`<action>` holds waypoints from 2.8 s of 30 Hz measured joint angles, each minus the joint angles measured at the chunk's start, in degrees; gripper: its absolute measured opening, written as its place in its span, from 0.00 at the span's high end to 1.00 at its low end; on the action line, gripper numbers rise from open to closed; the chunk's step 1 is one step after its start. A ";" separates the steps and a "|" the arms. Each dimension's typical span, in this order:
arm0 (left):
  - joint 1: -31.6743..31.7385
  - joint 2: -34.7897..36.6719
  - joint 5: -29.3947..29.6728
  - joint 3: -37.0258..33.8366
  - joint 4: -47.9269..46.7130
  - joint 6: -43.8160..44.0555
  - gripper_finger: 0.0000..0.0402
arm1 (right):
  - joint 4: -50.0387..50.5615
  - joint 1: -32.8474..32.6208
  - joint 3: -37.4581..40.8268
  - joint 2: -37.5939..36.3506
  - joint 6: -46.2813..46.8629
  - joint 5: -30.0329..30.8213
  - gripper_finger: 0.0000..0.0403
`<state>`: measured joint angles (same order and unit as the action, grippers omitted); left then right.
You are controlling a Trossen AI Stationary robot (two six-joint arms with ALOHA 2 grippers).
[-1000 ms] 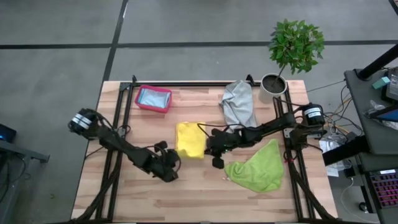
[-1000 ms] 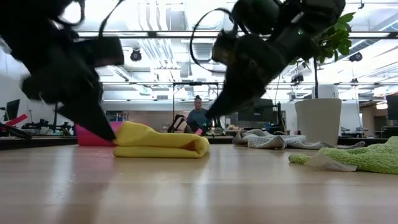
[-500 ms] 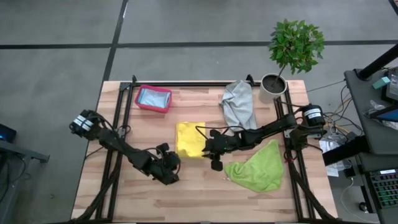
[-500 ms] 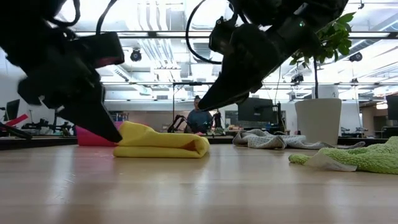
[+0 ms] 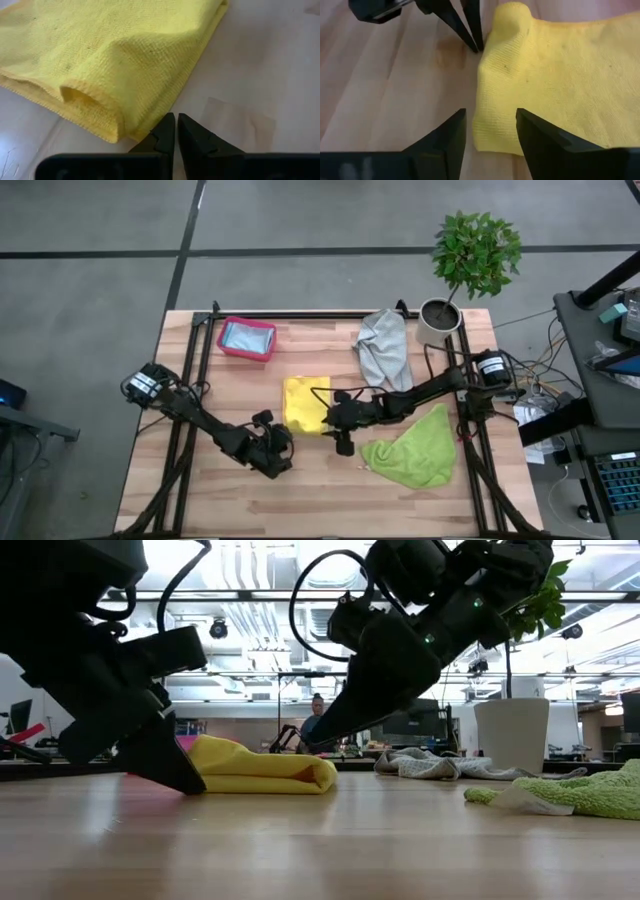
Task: Fold microfiber towels
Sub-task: Fold the yellow microfiber cloth
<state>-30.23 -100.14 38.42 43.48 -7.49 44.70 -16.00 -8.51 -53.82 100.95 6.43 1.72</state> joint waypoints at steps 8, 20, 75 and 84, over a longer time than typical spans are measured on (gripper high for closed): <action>0.16 0.79 -0.43 -0.15 -0.18 -0.02 0.98 | -5.67 0.00 0.00 5.05 -0.01 1.96 0.60; 0.14 1.79 -0.23 -0.63 -0.54 -1.57 0.98 | -5.28 -0.11 0.00 5.68 0.01 5.70 0.64; 0.23 14.49 -5.07 -2.81 -5.15 1.34 0.75 | 16.38 -0.24 -7.50 -1.31 -1.52 -3.71 0.60; 0.93 10.59 -2.27 -2.91 -3.07 1.66 0.68 | 15.73 -0.24 -6.77 -1.80 -1.52 -3.20 0.62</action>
<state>-29.30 -89.55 36.15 40.58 -10.57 46.36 -0.28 -8.75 -60.59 99.15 4.91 -1.48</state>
